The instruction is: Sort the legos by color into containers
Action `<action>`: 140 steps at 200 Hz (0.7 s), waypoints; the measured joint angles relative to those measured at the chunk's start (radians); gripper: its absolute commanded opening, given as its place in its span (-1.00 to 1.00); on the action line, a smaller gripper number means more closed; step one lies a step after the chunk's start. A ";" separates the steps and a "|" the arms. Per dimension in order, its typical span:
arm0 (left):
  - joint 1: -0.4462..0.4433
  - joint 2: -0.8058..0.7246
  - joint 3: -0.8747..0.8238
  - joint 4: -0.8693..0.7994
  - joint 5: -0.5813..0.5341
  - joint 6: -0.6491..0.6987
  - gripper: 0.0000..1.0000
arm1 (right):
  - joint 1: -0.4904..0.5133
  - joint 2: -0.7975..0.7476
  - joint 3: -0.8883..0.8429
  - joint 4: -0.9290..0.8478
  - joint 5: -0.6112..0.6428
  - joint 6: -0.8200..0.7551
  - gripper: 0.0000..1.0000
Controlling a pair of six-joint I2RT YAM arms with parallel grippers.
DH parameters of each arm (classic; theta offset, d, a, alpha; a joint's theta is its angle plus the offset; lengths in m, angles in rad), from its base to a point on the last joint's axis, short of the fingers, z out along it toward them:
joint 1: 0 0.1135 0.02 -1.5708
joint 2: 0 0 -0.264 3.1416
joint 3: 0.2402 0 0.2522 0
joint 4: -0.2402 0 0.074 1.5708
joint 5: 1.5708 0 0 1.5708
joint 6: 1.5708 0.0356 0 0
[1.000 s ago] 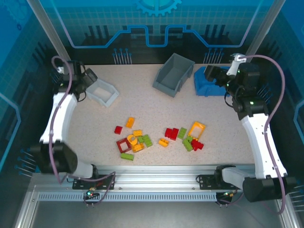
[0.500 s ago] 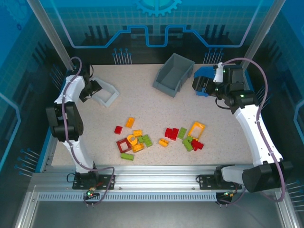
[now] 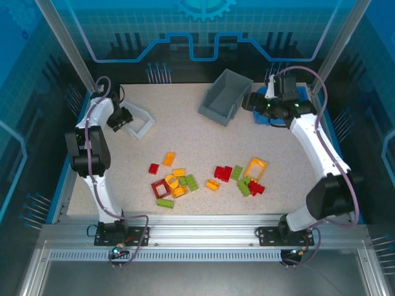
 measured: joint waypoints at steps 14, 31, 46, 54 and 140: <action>-0.003 0.000 0.000 0.008 0.006 0.013 -0.35 | 0.008 0.080 0.063 -0.001 0.016 0.004 0.45; -0.010 0.000 -0.002 0.016 0.007 0.032 -0.41 | 0.018 0.178 0.145 -0.004 0.042 0.015 0.37; -0.022 0.000 -0.006 0.026 0.006 0.045 -0.52 | 0.025 0.266 0.225 -0.011 0.062 0.026 0.32; -0.030 0.000 -0.006 0.035 0.006 0.055 -0.59 | 0.027 0.313 0.267 -0.019 0.073 0.035 0.30; -0.153 0.000 -0.006 0.078 0.051 0.168 -0.81 | 0.039 0.818 0.834 -0.200 0.132 0.110 0.30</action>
